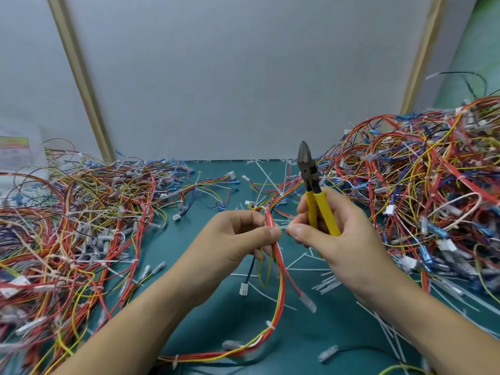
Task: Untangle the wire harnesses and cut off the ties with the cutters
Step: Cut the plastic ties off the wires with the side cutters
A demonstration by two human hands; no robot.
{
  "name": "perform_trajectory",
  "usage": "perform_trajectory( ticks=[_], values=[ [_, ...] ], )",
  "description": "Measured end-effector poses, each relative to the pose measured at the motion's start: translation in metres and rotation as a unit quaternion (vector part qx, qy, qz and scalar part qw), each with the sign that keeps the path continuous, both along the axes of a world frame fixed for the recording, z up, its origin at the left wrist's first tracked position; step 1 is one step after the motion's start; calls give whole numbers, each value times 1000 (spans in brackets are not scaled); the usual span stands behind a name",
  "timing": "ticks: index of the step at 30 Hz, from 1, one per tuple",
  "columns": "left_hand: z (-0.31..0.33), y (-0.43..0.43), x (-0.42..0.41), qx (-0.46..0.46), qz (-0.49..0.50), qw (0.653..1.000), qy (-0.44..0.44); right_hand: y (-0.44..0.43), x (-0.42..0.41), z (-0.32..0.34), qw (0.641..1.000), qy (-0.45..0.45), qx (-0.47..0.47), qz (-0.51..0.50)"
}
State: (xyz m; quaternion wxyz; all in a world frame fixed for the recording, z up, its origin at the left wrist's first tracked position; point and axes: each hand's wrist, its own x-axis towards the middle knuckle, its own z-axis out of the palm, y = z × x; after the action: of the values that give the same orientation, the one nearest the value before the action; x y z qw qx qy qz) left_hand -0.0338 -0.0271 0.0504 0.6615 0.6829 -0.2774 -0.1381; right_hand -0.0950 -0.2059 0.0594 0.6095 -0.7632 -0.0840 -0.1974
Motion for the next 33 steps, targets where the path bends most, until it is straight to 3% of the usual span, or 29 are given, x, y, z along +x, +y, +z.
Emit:
perform_trajectory(
  ticks=[3,7,11,21,33],
  values=[
    [0,1,0,-18,-4,1000,15,-1,1,-1,1000,3,-6,-10],
    [3,4,3,-44,69,997,-3,-9,-1,6,994,-43,-27,-93],
    [7,9,6,-93,113,989,-15,-17,-5,12,996,-58,-27,-68],
    [8,10,7,-110,116,986,-45,-10,-1,2,988,115,-100,33],
    [7,9,6,-119,103,986,-59,-5,-2,4,986,134,-89,44]
  ],
)
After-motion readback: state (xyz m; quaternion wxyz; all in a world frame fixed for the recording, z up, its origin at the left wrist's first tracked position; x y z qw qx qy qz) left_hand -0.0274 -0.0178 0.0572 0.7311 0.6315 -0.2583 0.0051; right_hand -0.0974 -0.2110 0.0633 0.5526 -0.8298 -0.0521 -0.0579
